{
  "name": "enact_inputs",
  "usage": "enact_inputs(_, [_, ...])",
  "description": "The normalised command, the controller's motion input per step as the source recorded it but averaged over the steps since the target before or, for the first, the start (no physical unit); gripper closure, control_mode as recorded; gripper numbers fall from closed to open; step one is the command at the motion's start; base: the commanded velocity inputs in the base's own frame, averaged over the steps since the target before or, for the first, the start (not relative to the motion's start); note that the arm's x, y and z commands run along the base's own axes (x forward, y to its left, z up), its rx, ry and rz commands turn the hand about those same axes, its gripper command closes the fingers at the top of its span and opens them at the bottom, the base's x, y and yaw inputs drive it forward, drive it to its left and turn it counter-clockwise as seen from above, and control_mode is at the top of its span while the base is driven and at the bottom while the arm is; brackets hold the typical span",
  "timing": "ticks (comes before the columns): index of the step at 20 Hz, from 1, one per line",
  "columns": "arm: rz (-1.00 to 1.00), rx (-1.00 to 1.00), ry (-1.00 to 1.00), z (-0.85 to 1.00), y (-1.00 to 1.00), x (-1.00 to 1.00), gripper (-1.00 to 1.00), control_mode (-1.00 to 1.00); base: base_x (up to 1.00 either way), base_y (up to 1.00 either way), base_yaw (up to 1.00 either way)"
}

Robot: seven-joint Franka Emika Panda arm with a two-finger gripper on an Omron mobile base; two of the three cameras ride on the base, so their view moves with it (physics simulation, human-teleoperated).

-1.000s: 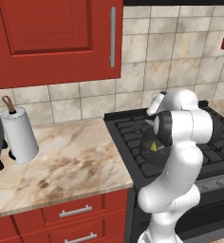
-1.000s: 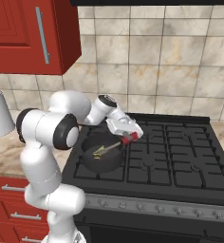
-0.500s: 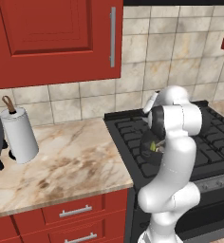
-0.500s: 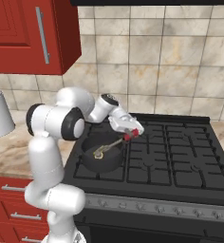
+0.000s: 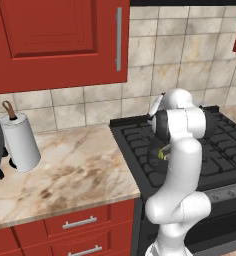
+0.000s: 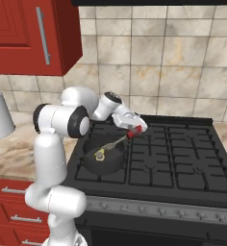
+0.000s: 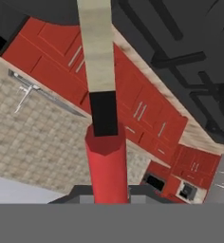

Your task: Put the lemon wedge and mushroom in the pot. Retrieve the spatula and lightly stir the vegetables in the pot.

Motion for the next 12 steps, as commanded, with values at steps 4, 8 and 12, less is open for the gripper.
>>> enact_inputs(4, [0.0,0.0,0.0,0.1,0.0,-0.74,1.0,-1.0,0.0,0.0,0.0])
enact_inputs(8, [0.01,0.0,-0.08,0.37,0.0,-0.82,1.0,-1.0,0.0,0.0,0.0])
enact_inputs(12, [0.01,0.0,-0.28,0.76,0.0,-0.14,1.0,-1.0,0.0,0.0,0.0])
